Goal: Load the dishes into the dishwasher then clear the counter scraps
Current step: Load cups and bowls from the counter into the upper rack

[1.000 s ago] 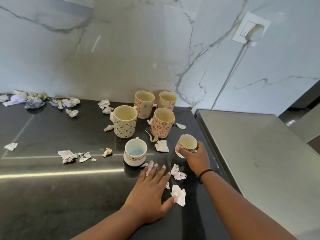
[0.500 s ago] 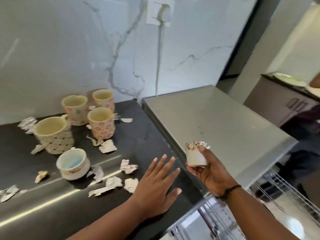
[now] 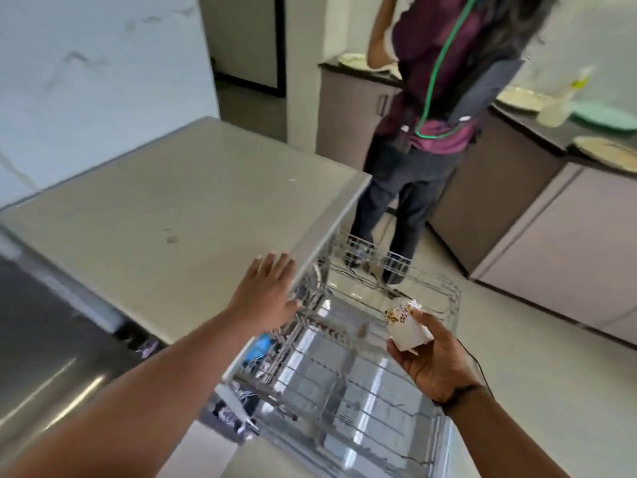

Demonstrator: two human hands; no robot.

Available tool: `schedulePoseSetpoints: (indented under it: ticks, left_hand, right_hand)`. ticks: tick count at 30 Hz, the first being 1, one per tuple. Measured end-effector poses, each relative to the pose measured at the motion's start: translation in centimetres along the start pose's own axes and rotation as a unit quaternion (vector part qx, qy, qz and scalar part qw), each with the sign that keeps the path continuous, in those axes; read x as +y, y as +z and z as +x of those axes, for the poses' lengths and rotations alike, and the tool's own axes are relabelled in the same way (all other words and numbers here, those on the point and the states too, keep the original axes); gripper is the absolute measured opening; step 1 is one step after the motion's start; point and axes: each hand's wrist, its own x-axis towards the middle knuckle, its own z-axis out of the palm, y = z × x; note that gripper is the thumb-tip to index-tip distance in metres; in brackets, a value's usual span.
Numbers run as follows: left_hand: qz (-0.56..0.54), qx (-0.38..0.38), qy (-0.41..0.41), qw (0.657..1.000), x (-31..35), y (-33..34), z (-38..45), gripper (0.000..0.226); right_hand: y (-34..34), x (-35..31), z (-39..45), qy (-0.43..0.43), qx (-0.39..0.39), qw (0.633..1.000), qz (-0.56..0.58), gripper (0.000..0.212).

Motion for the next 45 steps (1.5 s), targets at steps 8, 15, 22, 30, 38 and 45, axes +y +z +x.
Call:
schedulePoseSetpoints:
  ticks: [8, 15, 22, 30, 38, 45]
  left_hand:
    - [0.015, -0.008, -0.062, 0.998, 2.6, 0.3, 5.1, 0.09]
    - [0.034, -0.004, -0.055, 0.998, 2.5, 0.6, 5.4, 0.081]
    - [0.029, -0.001, -0.046, 0.999, 2.7, 0.2, 5.4, 0.081]
    - [0.026, -0.003, -0.051, 0.998, 2.8, 0.2, 5.4, 0.079]
    - [0.027, 0.003, -0.054, 0.998, 2.6, 0.6, 5.5, 0.08]
    - [0.02, 0.004, -0.057, 0.998, 2.6, 0.6, 5.5, 0.081]
  right_hand:
    - [-10.7, -0.3, 6.3, 0.014, 0.145, 0.963, -0.228, 0.03]
    - [-12.2, 4.2, 10.3, -0.012, 0.135, 0.732, -0.668, 0.066]
    - [-11.3, 6.7, 12.7, -0.018, 0.12, 0.656, -0.745, 0.07]
    - [-10.2, 8.4, 15.2, 0.006, 0.143, 0.667, -0.731, 0.075]
    - [-10.2, 9.4, 16.7, 0.018, 0.197, 0.681, -0.705, 0.076]
    - [-10.8, 9.9, 16.9, -0.009, 0.205, 0.698, -0.686, 0.079]
